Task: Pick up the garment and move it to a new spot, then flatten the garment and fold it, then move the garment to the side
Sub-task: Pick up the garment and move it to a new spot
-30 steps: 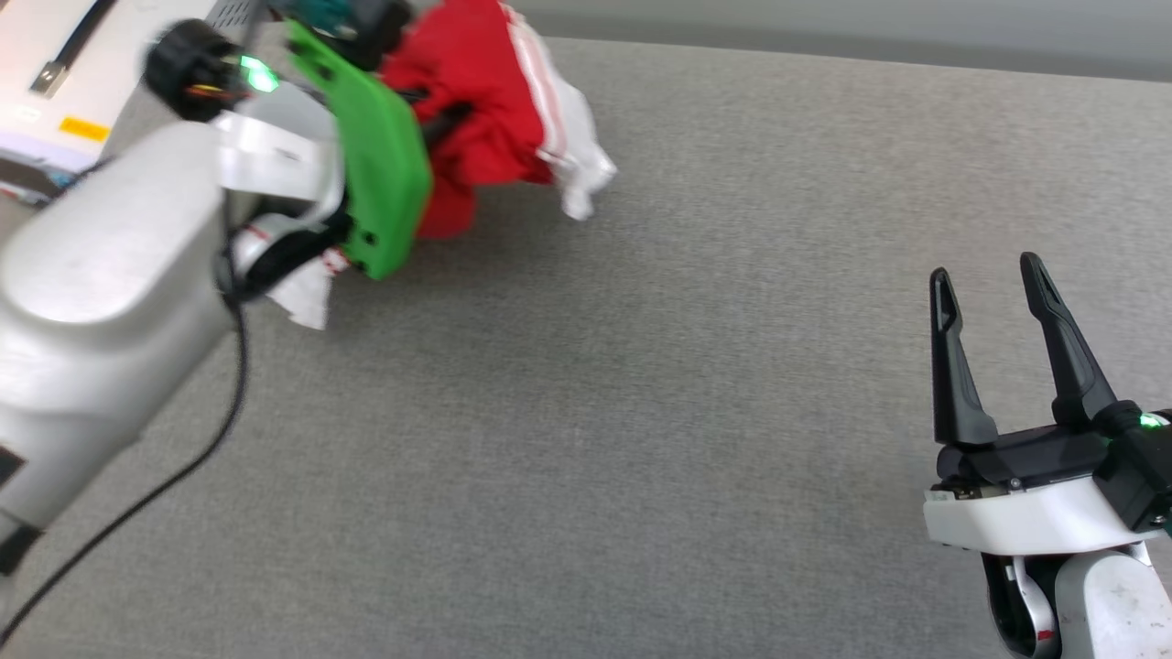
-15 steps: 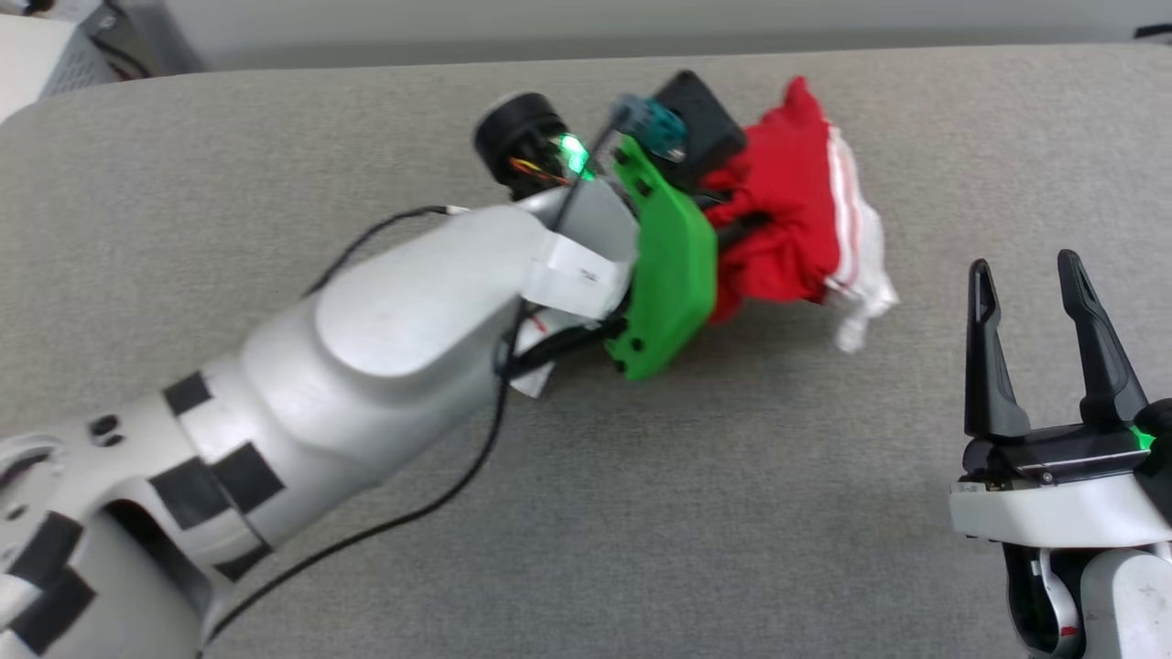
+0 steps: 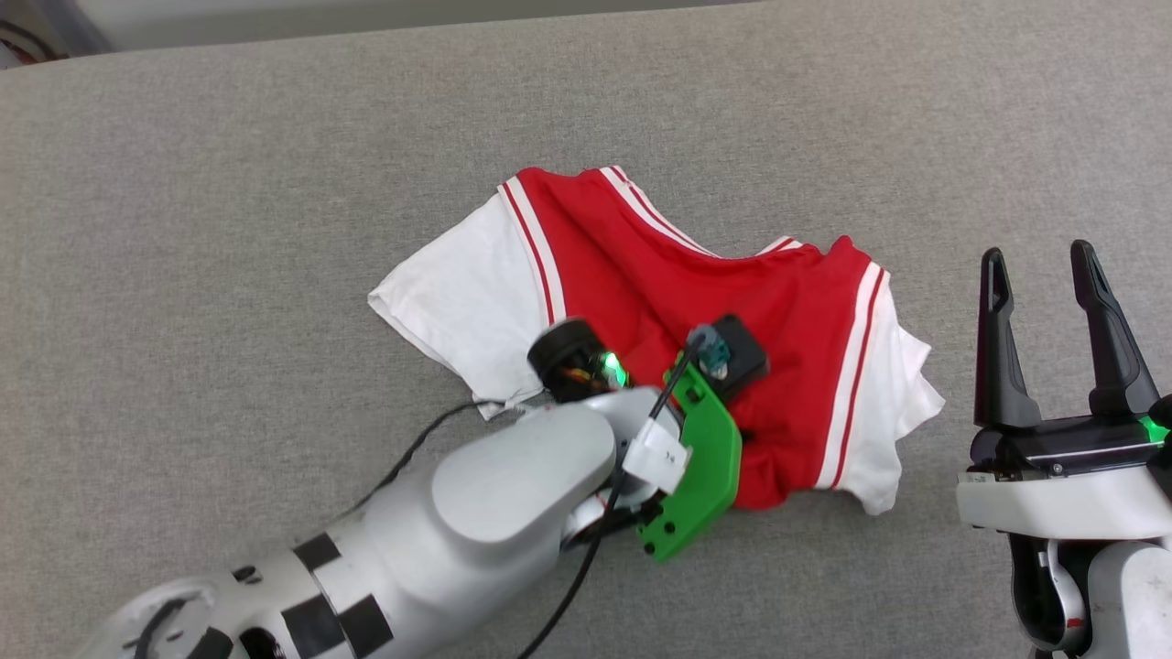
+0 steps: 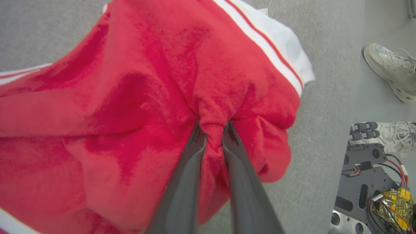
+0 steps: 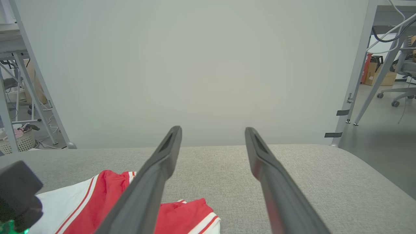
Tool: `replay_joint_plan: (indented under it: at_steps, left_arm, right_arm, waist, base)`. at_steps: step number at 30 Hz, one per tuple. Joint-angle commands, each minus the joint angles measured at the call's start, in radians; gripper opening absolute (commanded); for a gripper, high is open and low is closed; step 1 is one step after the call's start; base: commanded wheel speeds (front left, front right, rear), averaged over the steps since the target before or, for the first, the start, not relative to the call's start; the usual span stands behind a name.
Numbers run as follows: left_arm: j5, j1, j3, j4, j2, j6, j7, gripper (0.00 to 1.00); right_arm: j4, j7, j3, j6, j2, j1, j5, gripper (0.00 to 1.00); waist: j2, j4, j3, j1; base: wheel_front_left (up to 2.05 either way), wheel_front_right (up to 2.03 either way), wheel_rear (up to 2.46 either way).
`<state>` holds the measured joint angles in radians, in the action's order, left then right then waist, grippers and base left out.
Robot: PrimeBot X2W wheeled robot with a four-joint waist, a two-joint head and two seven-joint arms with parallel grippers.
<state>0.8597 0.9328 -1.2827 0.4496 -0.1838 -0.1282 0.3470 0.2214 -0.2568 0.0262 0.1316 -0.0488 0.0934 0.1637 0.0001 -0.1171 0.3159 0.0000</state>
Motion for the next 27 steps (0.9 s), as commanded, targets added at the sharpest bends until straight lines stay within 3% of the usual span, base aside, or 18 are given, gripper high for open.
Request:
replay_joint_plan:
  at_steps: [1,6,7,8,18,22,27]
  left_arm:
    - [-0.009,-0.034,0.003,0.011,0.009,-0.002,0.01,0.0]
    - [-0.021,-0.073,0.003,0.038,0.018,-0.002,0.002,0.0]
    - [-0.027,-0.068,0.003,0.045,0.019,-0.002,-0.02,0.62]
    - [-0.037,-0.059,0.003,0.056,0.023,-0.002,-0.061,1.0]
    - [-0.079,0.01,0.042,0.153,0.068,0.01,-0.476,1.0]
    - [-0.104,0.003,0.094,0.178,0.062,0.075,-0.581,1.0]
    - [-0.146,-0.052,0.214,0.118,0.011,0.176,-0.608,1.0]
  right_arm:
    - [-0.001,-0.005,-0.001,-0.001,-0.001,0.017,0.008,1.0]
    - [-0.01,-0.005,0.004,-0.001,-0.001,0.011,0.004,1.0]
    - [-0.012,-0.005,0.003,-0.001,-0.001,0.01,0.004,1.0]
    - [-0.014,-0.005,0.002,-0.001,-0.001,0.007,0.003,1.0]
    - [-0.028,-0.005,0.015,-0.001,-0.001,-0.043,-0.009,1.0]
    - [-0.031,-0.005,0.022,-0.001,-0.001,-0.069,-0.013,1.0]
    - [-0.041,-0.005,0.024,-0.001,-0.001,-0.091,-0.015,1.0]
  waist:
    - [-0.0001,-0.002,0.005,0.0]
    - [-0.0001,0.015,-0.007,0.0]
    - [-0.0001,0.019,-0.013,0.0]
    - [-0.0001,0.024,-0.02,0.0]
    - [-0.0001,0.087,-0.115,0.0]
    - [-0.0001,0.118,-0.149,0.0]
    - [-0.0001,0.147,-0.178,0.0]
  base:
    - [0.0,0.0,0.0]
    - [0.0,0.0,0.0]
    - [0.0,0.0,0.0]
    - [0.0,0.0,0.0]
    - [0.0,0.0,0.0]
    - [0.0,0.0,0.0]
    - [0.0,0.0,0.0]
